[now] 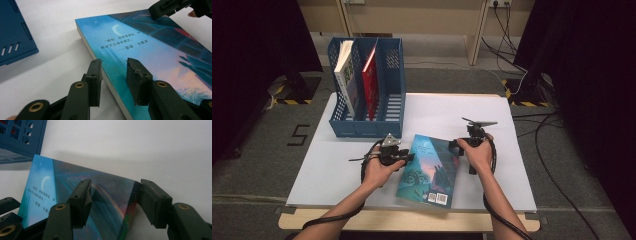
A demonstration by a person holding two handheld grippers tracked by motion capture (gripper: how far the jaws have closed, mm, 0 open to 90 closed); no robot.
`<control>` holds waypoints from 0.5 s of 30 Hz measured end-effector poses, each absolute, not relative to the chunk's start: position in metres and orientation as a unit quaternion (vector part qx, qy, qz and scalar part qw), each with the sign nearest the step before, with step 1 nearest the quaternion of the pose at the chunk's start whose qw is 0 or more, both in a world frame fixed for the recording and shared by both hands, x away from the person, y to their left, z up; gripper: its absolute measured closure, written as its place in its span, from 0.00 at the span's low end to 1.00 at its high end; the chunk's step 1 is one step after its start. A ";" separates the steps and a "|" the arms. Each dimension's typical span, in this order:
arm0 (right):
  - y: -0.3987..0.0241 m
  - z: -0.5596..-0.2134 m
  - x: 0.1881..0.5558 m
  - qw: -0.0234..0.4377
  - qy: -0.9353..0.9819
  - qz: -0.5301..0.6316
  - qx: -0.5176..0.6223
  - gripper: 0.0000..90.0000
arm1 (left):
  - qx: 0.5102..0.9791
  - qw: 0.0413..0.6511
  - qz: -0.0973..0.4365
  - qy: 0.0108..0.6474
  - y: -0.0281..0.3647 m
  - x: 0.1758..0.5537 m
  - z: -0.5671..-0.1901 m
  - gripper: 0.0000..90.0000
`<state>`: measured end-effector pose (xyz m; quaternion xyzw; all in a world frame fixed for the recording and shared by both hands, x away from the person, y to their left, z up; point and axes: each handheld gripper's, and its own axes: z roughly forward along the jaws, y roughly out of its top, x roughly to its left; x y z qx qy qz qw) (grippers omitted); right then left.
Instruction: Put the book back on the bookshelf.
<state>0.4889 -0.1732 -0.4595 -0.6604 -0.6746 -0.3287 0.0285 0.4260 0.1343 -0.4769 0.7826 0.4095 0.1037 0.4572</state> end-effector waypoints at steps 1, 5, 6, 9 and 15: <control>-0.172 -0.460 0.489 0.036 -0.671 -0.328 -0.664 0.47 | 0.782 0.457 0.103 0.410 0.135 0.426 -0.477 0.71; -0.172 -0.463 0.490 0.047 -0.664 -0.334 -0.667 0.46 | 0.782 0.457 0.103 0.410 0.134 0.426 -0.477 0.71; -0.172 -0.463 0.490 0.052 -0.661 -0.335 -0.670 0.46 | 0.782 0.458 0.103 0.410 0.134 0.426 -0.477 0.71; -0.172 -0.461 0.490 0.053 -0.659 -0.329 -0.674 0.50 | 0.781 0.458 0.103 0.413 0.133 0.426 -0.477 0.71; -0.172 -0.450 0.489 0.042 -0.658 -0.329 -0.677 0.61 | 0.783 0.455 0.105 0.412 0.134 0.426 -0.477 0.71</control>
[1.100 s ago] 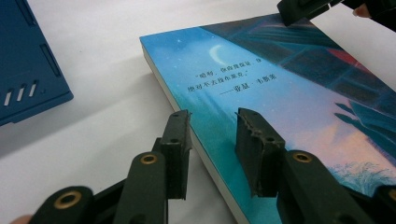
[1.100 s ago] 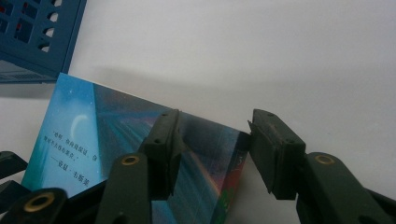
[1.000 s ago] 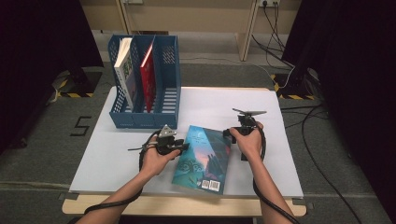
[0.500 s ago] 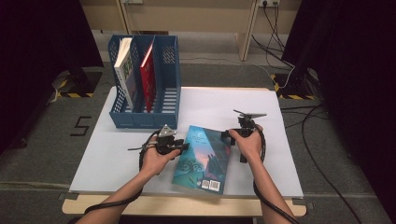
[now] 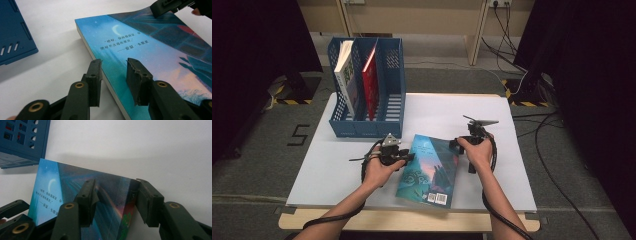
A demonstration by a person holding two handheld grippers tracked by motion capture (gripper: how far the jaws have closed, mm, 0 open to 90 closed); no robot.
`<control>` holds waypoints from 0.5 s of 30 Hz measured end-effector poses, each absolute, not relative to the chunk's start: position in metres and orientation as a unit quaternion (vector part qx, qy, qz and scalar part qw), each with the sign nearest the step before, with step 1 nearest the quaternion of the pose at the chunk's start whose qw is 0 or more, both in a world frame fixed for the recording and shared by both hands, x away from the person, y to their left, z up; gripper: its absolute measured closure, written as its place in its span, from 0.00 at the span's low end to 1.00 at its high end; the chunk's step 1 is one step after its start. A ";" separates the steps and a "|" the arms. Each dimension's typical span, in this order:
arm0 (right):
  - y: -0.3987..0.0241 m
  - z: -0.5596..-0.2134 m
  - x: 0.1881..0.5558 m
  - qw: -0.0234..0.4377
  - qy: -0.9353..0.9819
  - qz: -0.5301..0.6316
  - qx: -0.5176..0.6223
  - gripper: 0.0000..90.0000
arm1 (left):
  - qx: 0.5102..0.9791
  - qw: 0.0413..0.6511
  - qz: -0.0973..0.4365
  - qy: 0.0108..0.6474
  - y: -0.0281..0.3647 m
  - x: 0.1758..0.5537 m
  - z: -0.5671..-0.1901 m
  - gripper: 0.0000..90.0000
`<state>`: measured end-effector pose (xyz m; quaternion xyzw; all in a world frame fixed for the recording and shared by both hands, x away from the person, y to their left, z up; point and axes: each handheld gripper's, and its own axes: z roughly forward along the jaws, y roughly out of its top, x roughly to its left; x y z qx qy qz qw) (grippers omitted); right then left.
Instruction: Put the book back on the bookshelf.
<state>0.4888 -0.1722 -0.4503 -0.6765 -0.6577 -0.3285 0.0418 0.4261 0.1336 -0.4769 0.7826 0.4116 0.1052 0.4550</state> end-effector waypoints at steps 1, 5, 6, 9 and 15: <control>-0.173 -0.448 0.489 0.040 -0.660 -0.328 -0.675 0.62 | 0.782 0.456 0.106 0.412 0.134 0.426 -0.477 0.71; -0.170 -0.439 0.486 0.030 -0.659 -0.335 -0.673 0.67 | 0.782 0.455 0.108 0.411 0.134 0.426 -0.477 0.71; -0.170 -0.436 0.486 0.028 -0.661 -0.339 -0.669 0.68 | 0.783 0.454 0.109 0.412 0.134 0.426 -0.477 0.71; -0.168 -0.426 0.486 0.030 -0.664 -0.349 -0.660 0.70 | 0.783 0.453 0.110 0.411 0.135 0.426 -0.477 0.71; -0.163 -0.425 0.488 0.026 -0.668 -0.354 -0.655 0.69 | 0.780 0.455 0.112 0.414 0.137 0.426 -0.478 0.71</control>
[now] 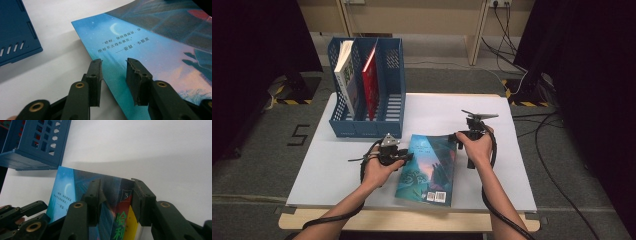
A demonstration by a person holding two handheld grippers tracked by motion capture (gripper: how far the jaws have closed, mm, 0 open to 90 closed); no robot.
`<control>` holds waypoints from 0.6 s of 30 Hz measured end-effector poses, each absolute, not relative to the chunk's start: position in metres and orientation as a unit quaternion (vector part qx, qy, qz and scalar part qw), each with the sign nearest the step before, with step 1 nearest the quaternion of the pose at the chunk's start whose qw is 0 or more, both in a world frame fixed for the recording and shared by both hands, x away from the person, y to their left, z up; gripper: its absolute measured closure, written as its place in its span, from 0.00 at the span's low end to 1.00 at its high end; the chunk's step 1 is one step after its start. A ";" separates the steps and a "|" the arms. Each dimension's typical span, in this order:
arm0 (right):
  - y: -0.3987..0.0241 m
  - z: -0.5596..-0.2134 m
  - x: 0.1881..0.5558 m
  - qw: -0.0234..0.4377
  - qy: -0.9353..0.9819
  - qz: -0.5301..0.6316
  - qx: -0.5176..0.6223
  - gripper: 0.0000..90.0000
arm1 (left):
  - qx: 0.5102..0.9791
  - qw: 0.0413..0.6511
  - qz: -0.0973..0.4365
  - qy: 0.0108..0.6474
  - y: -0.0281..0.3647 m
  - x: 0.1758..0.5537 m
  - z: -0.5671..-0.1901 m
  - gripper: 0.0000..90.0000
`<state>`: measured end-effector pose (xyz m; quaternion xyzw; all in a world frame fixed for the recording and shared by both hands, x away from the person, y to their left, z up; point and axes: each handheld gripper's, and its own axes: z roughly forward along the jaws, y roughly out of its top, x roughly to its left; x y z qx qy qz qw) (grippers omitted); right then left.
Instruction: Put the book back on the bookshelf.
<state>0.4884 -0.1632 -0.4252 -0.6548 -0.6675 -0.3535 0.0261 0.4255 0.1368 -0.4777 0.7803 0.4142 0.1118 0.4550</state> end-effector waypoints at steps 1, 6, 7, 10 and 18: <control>-0.163 -0.426 0.488 0.028 -0.667 -0.353 -0.656 0.69 | 0.781 0.455 0.113 0.414 0.137 0.425 -0.478 0.71; -0.162 -0.430 0.488 0.036 -0.672 -0.349 -0.653 0.66 | 0.780 0.455 0.113 0.414 0.137 0.426 -0.478 0.71; -0.161 -0.430 0.488 0.036 -0.674 -0.344 -0.653 0.65 | 0.781 0.454 0.114 0.413 0.137 0.425 -0.478 0.71; -0.161 -0.433 0.488 0.038 -0.674 -0.341 -0.654 0.65 | 0.782 0.454 0.115 0.412 0.136 0.425 -0.478 0.71; -0.167 -0.433 0.490 0.062 -0.661 -0.354 -0.659 0.72 | 0.777 0.456 0.112 0.419 0.137 0.425 -0.478 0.71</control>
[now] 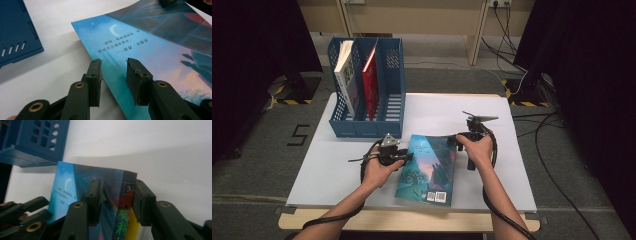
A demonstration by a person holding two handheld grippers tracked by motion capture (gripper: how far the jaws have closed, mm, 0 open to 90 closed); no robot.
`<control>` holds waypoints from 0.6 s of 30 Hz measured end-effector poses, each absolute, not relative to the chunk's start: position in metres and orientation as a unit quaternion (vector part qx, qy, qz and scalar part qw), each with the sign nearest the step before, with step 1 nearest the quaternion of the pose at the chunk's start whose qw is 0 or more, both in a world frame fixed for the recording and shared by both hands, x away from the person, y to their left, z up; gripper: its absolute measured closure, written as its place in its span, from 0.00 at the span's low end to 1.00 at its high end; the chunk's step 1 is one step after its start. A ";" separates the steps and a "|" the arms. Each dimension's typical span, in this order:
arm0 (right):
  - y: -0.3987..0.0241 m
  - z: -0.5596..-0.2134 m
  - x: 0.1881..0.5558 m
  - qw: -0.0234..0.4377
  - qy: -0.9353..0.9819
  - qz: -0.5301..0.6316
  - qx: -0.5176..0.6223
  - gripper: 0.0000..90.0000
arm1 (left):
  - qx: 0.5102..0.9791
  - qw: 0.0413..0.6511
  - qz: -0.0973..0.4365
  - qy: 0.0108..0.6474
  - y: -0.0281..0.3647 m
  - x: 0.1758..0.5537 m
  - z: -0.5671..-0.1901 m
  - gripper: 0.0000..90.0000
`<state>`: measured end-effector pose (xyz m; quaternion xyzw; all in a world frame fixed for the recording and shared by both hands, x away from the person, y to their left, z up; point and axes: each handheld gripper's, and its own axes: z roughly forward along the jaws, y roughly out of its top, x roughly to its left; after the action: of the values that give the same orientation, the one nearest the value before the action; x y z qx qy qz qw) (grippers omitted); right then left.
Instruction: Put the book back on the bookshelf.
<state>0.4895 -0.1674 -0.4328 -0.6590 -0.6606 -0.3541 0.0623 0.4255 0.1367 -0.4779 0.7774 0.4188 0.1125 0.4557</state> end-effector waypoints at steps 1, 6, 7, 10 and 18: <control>-0.168 -0.431 0.489 0.068 -0.657 -0.360 -0.659 0.74 | 0.775 0.457 0.116 0.421 0.137 0.425 -0.478 0.71; -0.169 -0.419 0.489 0.086 -0.651 -0.381 -0.651 0.80 | 0.769 0.462 0.124 0.424 0.138 0.424 -0.480 0.70; -0.168 -0.417 0.490 0.089 -0.651 -0.381 -0.650 0.80 | 0.768 0.462 0.122 0.426 0.138 0.425 -0.480 0.69; -0.168 -0.415 0.491 0.099 -0.649 -0.383 -0.650 0.82 | 0.766 0.464 0.120 0.429 0.139 0.426 -0.479 0.66; -0.168 -0.405 0.490 0.084 -0.646 -0.396 -0.648 0.83 | 0.754 0.480 0.120 0.432 0.142 0.428 -0.473 0.62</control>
<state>0.4905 -0.1679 -0.4047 -0.6476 -0.6456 -0.3961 0.0836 0.4277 0.1423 -0.4727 0.7544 0.4319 0.1198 0.4796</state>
